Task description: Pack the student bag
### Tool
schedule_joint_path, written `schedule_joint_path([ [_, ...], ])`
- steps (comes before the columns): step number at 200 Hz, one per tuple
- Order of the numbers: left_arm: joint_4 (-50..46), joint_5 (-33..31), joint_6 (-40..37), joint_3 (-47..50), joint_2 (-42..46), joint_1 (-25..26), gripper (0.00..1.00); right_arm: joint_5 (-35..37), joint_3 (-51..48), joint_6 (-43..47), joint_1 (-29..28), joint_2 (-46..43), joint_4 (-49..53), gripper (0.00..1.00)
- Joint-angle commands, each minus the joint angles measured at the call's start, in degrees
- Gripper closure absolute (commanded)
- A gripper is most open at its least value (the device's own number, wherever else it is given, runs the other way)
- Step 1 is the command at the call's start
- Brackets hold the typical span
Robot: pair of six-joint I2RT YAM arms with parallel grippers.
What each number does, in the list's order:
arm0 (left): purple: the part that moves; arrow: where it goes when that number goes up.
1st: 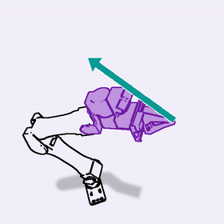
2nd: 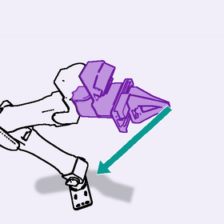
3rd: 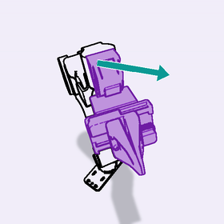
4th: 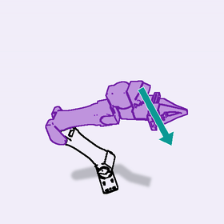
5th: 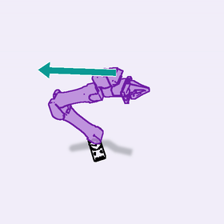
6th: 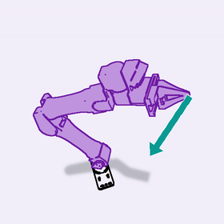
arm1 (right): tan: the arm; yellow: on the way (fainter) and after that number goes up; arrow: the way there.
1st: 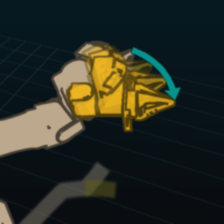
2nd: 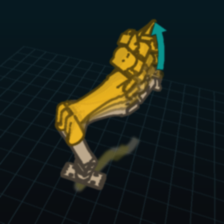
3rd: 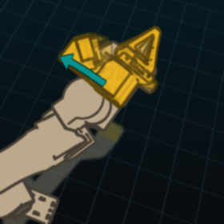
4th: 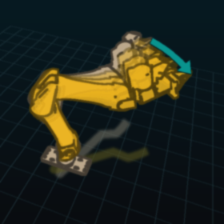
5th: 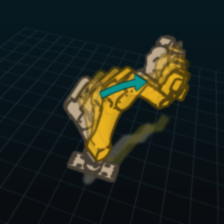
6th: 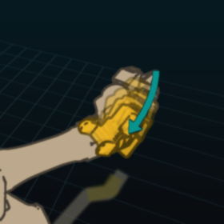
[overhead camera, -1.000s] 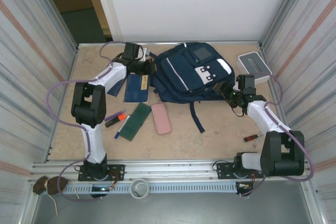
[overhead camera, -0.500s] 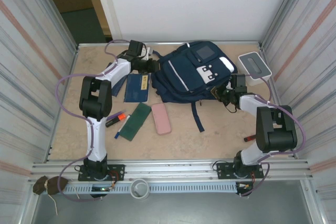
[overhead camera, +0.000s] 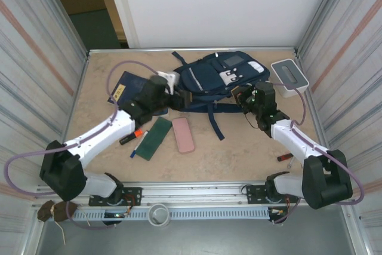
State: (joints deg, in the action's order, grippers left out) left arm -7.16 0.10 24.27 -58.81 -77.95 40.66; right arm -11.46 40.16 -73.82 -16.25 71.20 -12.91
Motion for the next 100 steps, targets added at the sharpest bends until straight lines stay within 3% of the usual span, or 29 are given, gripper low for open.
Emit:
schedule_joint_path([
  [1, 6.2, -9.7, -0.3, 3.3, -1.4, 5.8, 0.39, 1.5, 4.0, -1.7, -1.0, -1.5, -4.0, 0.99],
  [42, 9.5, -18.9, -4.3, -1.4, -10.2, 15.2, 0.39, 0.5, 5.1, -1.4, -1.3, -0.9, -2.9, 0.99],
  [76, 8.8, -25.0, -5.1, -7.8, -18.3, 17.2, 0.41, -0.1, 5.7, -1.2, -1.4, -0.2, -2.1, 0.99],
  [100, 9.3, -26.0, -4.1, -10.5, -22.3, 17.3, 0.47, -0.4, 5.7, -1.3, -1.4, 0.2, -2.1, 0.99],
])
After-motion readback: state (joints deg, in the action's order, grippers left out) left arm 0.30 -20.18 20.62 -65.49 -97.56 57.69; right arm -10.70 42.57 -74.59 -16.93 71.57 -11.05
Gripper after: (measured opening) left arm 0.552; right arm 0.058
